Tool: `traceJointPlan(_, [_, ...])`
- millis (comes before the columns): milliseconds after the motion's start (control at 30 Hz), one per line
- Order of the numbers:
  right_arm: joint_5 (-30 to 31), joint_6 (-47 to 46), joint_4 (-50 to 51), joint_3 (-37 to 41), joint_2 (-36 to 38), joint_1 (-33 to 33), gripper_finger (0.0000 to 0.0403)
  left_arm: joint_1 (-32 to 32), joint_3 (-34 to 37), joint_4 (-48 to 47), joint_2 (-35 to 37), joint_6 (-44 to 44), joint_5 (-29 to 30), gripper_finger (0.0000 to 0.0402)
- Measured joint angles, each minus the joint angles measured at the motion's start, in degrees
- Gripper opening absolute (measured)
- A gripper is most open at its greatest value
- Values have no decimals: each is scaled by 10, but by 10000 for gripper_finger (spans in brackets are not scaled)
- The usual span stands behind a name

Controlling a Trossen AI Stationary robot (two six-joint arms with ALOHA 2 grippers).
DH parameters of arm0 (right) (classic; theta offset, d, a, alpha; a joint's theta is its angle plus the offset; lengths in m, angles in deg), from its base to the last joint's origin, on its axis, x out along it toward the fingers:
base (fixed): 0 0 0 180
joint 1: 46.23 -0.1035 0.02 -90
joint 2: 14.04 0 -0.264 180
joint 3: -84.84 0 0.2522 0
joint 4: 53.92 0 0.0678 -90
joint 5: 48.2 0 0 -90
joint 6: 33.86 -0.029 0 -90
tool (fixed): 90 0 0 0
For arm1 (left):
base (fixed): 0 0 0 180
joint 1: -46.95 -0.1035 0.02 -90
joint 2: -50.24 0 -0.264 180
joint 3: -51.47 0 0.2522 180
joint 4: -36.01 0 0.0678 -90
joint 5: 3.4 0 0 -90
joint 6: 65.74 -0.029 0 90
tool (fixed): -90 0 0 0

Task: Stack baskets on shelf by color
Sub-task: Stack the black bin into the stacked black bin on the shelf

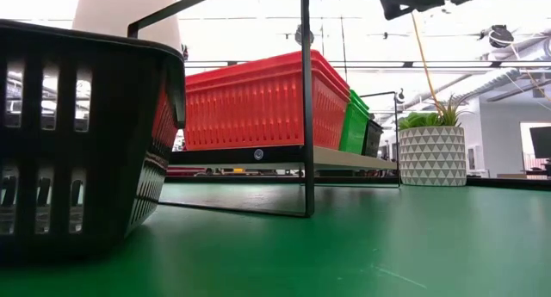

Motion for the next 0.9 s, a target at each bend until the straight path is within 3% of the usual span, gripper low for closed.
traceJointPlan(233, [0,0,19,0,0,-6,2,-3,0,-41,0,-24,-10,113])
traceJointPlan(433, [0,0,19,0,0,-6,2,-6,0,-45,0,-98,-13,113])
traceJointPlan(667, [0,0,19,0,0,-6,2,-31,0,-74,0,-159,-56,113])
traceJointPlan(900, [0,0,17,0,0,-6,2,-37,0,-74,0,-287,-65,94])
